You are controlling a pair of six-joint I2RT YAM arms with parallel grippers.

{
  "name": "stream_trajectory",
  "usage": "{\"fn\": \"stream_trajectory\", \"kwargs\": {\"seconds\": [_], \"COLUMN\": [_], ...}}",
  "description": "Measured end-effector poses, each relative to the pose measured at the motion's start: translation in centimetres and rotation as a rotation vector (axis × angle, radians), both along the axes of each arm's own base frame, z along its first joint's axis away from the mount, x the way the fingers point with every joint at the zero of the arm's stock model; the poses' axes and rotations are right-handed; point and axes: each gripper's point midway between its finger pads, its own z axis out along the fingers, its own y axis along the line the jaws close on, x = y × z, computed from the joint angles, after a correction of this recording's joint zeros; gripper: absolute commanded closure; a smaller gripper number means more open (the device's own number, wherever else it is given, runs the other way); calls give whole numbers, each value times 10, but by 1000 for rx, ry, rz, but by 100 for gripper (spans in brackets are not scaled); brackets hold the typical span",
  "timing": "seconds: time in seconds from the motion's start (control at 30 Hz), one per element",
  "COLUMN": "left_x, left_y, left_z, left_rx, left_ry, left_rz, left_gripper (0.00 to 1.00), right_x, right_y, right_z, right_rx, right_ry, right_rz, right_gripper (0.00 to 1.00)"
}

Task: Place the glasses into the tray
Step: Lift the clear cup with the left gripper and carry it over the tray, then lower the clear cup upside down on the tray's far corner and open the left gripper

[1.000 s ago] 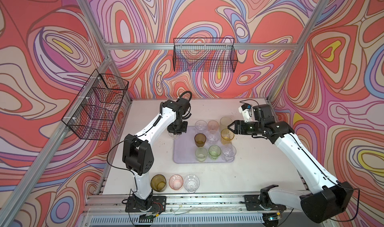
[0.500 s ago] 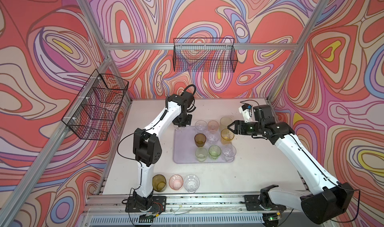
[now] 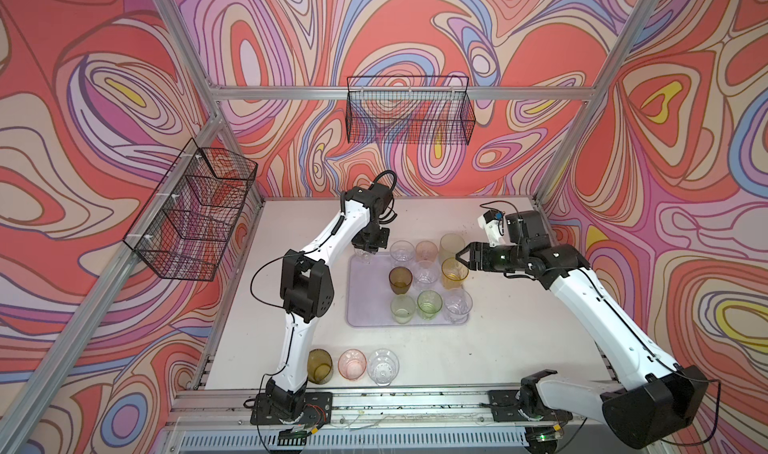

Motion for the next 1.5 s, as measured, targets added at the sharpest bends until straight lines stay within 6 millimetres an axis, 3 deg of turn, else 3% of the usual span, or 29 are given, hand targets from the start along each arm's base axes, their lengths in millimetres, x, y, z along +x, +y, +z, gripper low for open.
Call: {"fn": "stream_trajectory", "kwargs": {"seconds": [0.3, 0.6, 0.93, 1.5], "left_x": [-1, 2, 4, 8], "left_y": [-13, -23, -26, -29], "left_z": [-19, -21, -37, -44], "left_rx": [-48, -99, -97, -107], "left_ry": [55, 58, 83, 77], "left_rz": [-7, -10, -10, -11], "left_gripper": [100, 100, 100, 98], "right_x": [-2, -3, -4, -4], "right_y": [-1, -2, -2, -2], "right_z": [-1, -2, -1, 0], "right_rx": [-3, -6, -6, -5], "right_ry": [10, 13, 11, 10], "right_rz": [-6, -7, -8, -8], "right_gripper": [30, 30, 30, 30]}}
